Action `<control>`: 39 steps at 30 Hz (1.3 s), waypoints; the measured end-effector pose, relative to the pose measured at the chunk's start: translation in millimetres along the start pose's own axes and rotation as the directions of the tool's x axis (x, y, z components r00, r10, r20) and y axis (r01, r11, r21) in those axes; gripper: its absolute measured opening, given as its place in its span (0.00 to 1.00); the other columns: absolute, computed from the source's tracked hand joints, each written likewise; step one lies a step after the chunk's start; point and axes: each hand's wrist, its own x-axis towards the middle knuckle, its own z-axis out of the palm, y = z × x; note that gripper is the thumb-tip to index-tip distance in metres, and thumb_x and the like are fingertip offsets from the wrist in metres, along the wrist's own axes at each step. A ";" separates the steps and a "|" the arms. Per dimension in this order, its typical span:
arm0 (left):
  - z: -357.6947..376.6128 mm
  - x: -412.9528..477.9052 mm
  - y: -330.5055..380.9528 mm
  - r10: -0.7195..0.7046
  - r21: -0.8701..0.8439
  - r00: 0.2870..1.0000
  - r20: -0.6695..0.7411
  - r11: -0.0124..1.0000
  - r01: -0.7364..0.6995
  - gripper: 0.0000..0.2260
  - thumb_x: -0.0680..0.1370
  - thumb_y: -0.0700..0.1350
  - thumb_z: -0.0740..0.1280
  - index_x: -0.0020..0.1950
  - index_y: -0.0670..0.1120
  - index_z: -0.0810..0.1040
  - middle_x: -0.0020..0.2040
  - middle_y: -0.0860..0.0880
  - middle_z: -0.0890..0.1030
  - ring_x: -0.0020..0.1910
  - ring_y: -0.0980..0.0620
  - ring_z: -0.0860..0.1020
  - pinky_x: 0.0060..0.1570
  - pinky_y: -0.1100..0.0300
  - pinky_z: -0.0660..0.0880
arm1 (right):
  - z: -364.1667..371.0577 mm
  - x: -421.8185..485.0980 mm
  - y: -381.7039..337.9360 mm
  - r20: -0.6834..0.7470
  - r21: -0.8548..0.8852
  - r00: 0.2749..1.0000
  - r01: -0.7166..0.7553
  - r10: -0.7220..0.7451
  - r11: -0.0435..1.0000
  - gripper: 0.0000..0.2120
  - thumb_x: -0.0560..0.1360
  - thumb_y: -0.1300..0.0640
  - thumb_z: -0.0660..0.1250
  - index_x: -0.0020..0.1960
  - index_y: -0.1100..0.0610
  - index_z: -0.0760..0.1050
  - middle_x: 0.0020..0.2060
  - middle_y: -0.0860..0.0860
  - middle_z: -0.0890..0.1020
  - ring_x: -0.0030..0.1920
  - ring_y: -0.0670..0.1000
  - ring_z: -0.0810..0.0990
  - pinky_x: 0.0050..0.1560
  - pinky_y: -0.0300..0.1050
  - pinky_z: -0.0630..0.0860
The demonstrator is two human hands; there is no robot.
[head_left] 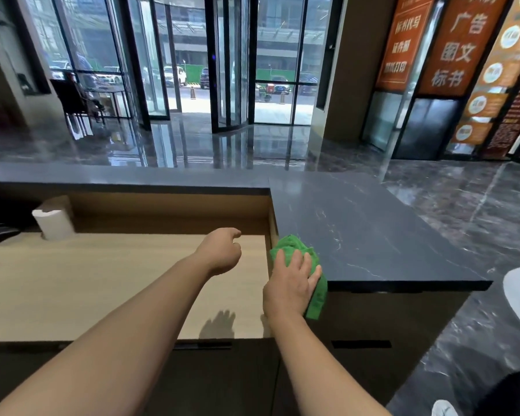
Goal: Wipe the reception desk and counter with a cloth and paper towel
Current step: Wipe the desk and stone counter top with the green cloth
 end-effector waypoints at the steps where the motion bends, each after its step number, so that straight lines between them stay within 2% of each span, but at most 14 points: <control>1: -2.8 -1.1 -3.5 -0.006 -0.008 1.000 -0.003 1.000 0.006 0.20 0.80 0.38 0.56 0.73 0.44 0.67 0.72 0.47 0.70 0.71 0.47 0.68 0.66 0.57 0.66 | -0.2 0.5 1.5 0.018 -0.034 0.998 0.062 -0.062 0.997 0.24 0.78 0.60 0.60 0.73 0.52 0.61 0.75 0.58 0.60 0.76 0.61 0.53 0.74 0.62 0.45; 4: -11.9 -4.7 -16.1 -0.026 -0.027 1.000 -0.007 0.999 0.026 0.20 0.80 0.38 0.56 0.73 0.44 0.67 0.72 0.46 0.70 0.69 0.47 0.71 0.60 0.60 0.68 | -3.4 4.8 3.4 0.086 -0.131 0.982 0.176 -0.166 0.976 0.20 0.79 0.61 0.55 0.71 0.55 0.64 0.74 0.58 0.59 0.75 0.62 0.54 0.74 0.63 0.50; 8: -22.7 -9.2 -33.5 -0.073 -0.066 0.997 -0.020 0.995 0.072 0.21 0.80 0.38 0.56 0.73 0.44 0.68 0.71 0.45 0.71 0.67 0.47 0.72 0.55 0.62 0.68 | -5.4 13.3 -3.3 0.159 -0.210 0.972 0.204 -0.172 0.956 0.19 0.79 0.61 0.54 0.69 0.58 0.68 0.72 0.60 0.61 0.73 0.64 0.57 0.72 0.64 0.55; 11: -26.8 -11.1 -42.2 -0.080 -0.055 0.996 -0.036 0.995 0.078 0.20 0.80 0.39 0.57 0.73 0.44 0.68 0.72 0.45 0.70 0.67 0.46 0.72 0.56 0.61 0.69 | -4.8 23.5 -8.3 0.187 -0.236 0.968 0.207 -0.165 0.949 0.18 0.79 0.62 0.55 0.66 0.59 0.71 0.70 0.61 0.63 0.70 0.64 0.60 0.70 0.63 0.59; 14: -27.6 -9.6 -49.0 -0.088 -0.065 0.995 -0.042 0.994 0.085 0.21 0.80 0.38 0.56 0.73 0.44 0.68 0.71 0.44 0.71 0.60 0.47 0.76 0.50 0.61 0.70 | -4.1 38.7 -12.5 0.228 -0.258 0.961 0.213 -0.155 0.942 0.17 0.79 0.62 0.55 0.66 0.59 0.73 0.70 0.62 0.63 0.70 0.65 0.61 0.69 0.63 0.60; 16: -27.9 -4.0 -54.9 -0.090 -0.073 0.995 -0.044 0.994 0.087 0.21 0.80 0.39 0.56 0.73 0.44 0.68 0.71 0.45 0.72 0.55 0.50 0.76 0.50 0.61 0.70 | -2.1 51.3 -15.9 0.258 -0.275 0.955 0.215 -0.144 0.937 0.18 0.79 0.62 0.55 0.66 0.59 0.73 0.71 0.63 0.62 0.70 0.66 0.60 0.68 0.63 0.61; 17: -27.8 -0.1 -58.1 -0.092 -0.076 0.995 -0.044 0.993 0.089 0.21 0.80 0.39 0.56 0.73 0.44 0.68 0.71 0.45 0.72 0.56 0.50 0.75 0.51 0.60 0.70 | -0.5 58.5 -18.2 0.270 -0.284 0.952 0.219 -0.141 0.934 0.18 0.79 0.62 0.56 0.66 0.59 0.73 0.71 0.63 0.62 0.70 0.66 0.61 0.68 0.63 0.62; 19: -27.7 8.6 -63.4 -0.094 -0.079 0.995 -0.039 0.993 0.090 0.21 0.80 0.39 0.57 0.73 0.44 0.68 0.72 0.46 0.71 0.65 0.48 0.73 0.57 0.59 0.70 | 3.8 74.5 -22.7 0.292 -0.305 0.947 0.225 -0.134 0.925 0.18 0.79 0.62 0.56 0.67 0.59 0.72 0.71 0.64 0.62 0.69 0.66 0.61 0.67 0.63 0.63; 21: -26.7 20.3 -68.8 -0.095 -0.076 0.995 -0.031 0.993 0.092 0.20 0.80 0.39 0.57 0.73 0.44 0.68 0.72 0.46 0.70 0.69 0.47 0.70 0.57 0.61 0.69 | 9.4 94.6 -28.1 0.313 -0.318 0.942 0.225 -0.122 0.921 0.19 0.79 0.62 0.56 0.69 0.60 0.71 0.71 0.64 0.61 0.69 0.66 0.61 0.66 0.63 0.64; 25: -27.3 48.9 -76.9 -0.097 -0.045 0.995 -0.016 0.994 0.096 0.20 0.81 0.40 0.57 0.74 0.45 0.67 0.71 0.46 0.71 0.57 0.51 0.75 0.50 0.62 0.69 | 20.1 138.9 -37.4 0.335 -0.337 0.935 0.231 -0.113 0.913 0.20 0.78 0.62 0.58 0.70 0.62 0.69 0.71 0.65 0.61 0.69 0.67 0.61 0.65 0.63 0.65; 29: -30.2 94.4 -80.6 -0.065 0.033 0.998 0.005 0.997 0.064 0.20 0.81 0.41 0.56 0.74 0.45 0.67 0.72 0.47 0.70 0.68 0.48 0.71 0.60 0.60 0.69 | 42.2 189.8 -50.5 0.316 -0.364 0.943 0.220 -0.102 0.905 0.20 0.78 0.63 0.58 0.70 0.62 0.69 0.71 0.65 0.62 0.69 0.67 0.61 0.65 0.64 0.65; 32: -33.3 134.1 -80.7 -0.040 0.062 0.999 0.034 0.997 0.037 0.21 0.81 0.41 0.56 0.74 0.46 0.66 0.72 0.48 0.70 0.65 0.48 0.74 0.59 0.59 0.71 | 58.8 225.6 -59.8 0.298 -0.379 0.950 0.210 -0.096 0.901 0.19 0.79 0.63 0.57 0.69 0.62 0.70 0.70 0.64 0.63 0.68 0.66 0.62 0.65 0.63 0.66; 35: -37.4 174.7 -80.4 -0.023 0.057 0.997 0.075 0.998 0.018 0.21 0.81 0.41 0.57 0.75 0.46 0.65 0.73 0.48 0.69 0.70 0.47 0.69 0.66 0.56 0.68 | 74.2 257.2 -69.0 0.269 -0.392 0.960 0.188 -0.083 0.901 0.18 0.78 0.63 0.57 0.68 0.62 0.72 0.69 0.64 0.63 0.68 0.66 0.62 0.64 0.62 0.66; 39: -39.9 221.1 -82.5 -0.007 0.025 0.994 0.112 1.000 0.004 0.21 0.81 0.40 0.57 0.75 0.46 0.65 0.73 0.47 0.68 0.72 0.48 0.67 0.68 0.57 0.65 | 94.2 294.7 -77.5 0.188 -0.392 0.979 0.142 -0.072 0.909 0.18 0.78 0.64 0.56 0.66 0.63 0.73 0.69 0.64 0.65 0.68 0.66 0.63 0.64 0.62 0.66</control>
